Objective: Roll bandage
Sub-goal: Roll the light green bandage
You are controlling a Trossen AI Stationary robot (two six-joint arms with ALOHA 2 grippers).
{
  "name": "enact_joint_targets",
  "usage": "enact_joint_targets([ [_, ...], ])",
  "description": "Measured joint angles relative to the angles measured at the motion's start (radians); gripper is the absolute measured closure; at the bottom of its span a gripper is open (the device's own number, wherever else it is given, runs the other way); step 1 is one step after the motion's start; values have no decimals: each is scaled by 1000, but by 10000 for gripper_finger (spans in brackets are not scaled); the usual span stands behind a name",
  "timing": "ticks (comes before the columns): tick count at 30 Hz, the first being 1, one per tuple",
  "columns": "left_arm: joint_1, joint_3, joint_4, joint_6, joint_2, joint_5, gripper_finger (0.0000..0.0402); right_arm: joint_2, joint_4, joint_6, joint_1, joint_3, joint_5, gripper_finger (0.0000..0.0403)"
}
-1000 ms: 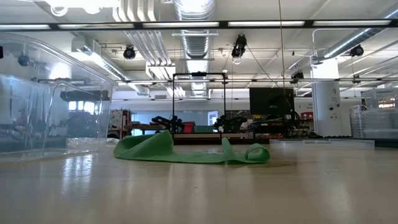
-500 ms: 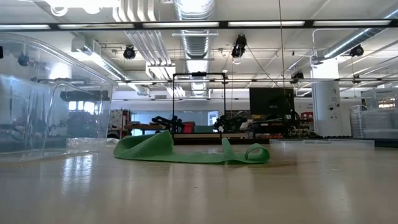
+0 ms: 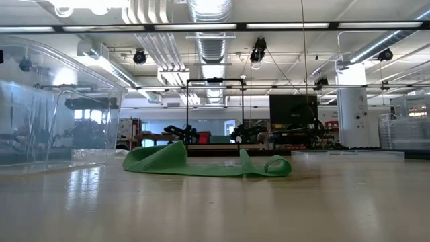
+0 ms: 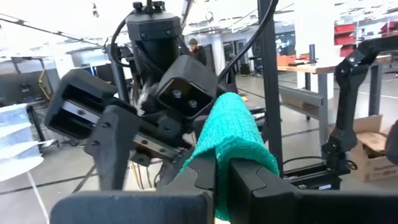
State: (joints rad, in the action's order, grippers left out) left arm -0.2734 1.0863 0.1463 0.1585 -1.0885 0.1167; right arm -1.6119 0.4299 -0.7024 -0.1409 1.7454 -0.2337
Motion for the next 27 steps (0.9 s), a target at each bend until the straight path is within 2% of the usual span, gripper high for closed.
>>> enact_joint_targets([
  [8, 2, -1, 0, 17, 82, -47, 400, 8, 7, 4, 4, 0, -135, 209],
  [18, 3, -1, -7, 15, 122, -7, 400, 19, -47, 36, 4, 0, -133, 178],
  [23, 2, -2, -74, 20, 131, 92, 400, 24, -45, -7, -32, 0, -123, 175],
  [27, 3, -2, -57, 61, 138, 102, 400, 26, -35, 25, -45, 0, -14, 178],
])
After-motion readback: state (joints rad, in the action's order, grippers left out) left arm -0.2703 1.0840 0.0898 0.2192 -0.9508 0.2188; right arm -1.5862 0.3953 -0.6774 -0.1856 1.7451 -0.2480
